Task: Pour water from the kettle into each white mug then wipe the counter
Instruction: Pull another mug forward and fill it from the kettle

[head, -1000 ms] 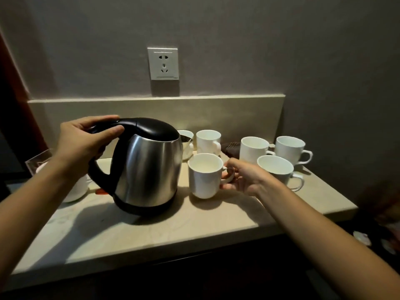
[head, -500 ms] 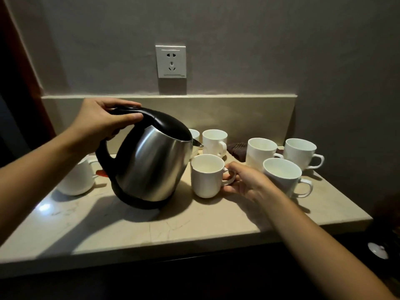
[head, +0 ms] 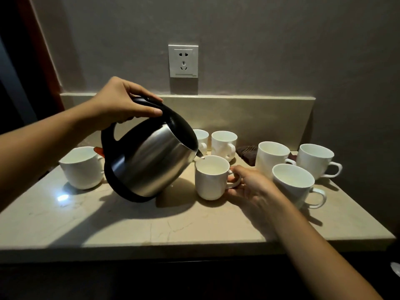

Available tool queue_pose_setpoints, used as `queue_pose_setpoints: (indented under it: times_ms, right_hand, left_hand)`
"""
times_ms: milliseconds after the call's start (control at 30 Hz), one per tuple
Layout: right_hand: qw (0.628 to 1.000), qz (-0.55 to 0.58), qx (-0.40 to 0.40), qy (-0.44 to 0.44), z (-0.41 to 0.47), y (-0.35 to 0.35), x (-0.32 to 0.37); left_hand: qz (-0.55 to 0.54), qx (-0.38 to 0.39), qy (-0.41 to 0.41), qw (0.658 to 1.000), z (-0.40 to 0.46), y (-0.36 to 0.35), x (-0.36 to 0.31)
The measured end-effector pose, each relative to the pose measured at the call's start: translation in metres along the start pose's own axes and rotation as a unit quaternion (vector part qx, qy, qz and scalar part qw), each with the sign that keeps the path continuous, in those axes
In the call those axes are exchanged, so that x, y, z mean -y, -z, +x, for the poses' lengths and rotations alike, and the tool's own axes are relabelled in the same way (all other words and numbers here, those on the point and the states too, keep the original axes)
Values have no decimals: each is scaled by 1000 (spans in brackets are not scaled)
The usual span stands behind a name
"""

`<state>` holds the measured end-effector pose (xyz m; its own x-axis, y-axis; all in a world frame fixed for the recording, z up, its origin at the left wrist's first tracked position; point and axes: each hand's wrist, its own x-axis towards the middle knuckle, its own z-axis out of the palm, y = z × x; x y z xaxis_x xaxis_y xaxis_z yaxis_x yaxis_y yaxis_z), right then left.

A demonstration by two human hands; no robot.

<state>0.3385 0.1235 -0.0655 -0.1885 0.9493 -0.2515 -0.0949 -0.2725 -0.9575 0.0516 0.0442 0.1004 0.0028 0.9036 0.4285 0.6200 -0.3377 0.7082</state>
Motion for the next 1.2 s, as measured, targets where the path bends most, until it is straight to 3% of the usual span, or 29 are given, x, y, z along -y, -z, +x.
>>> queue_pose_setpoints:
  times_ms: [1200]
  right_hand:
    - [1000,-4,27,-5,-6,1,5]
  left_hand:
    - [149,96,-77,981,17,12,-42]
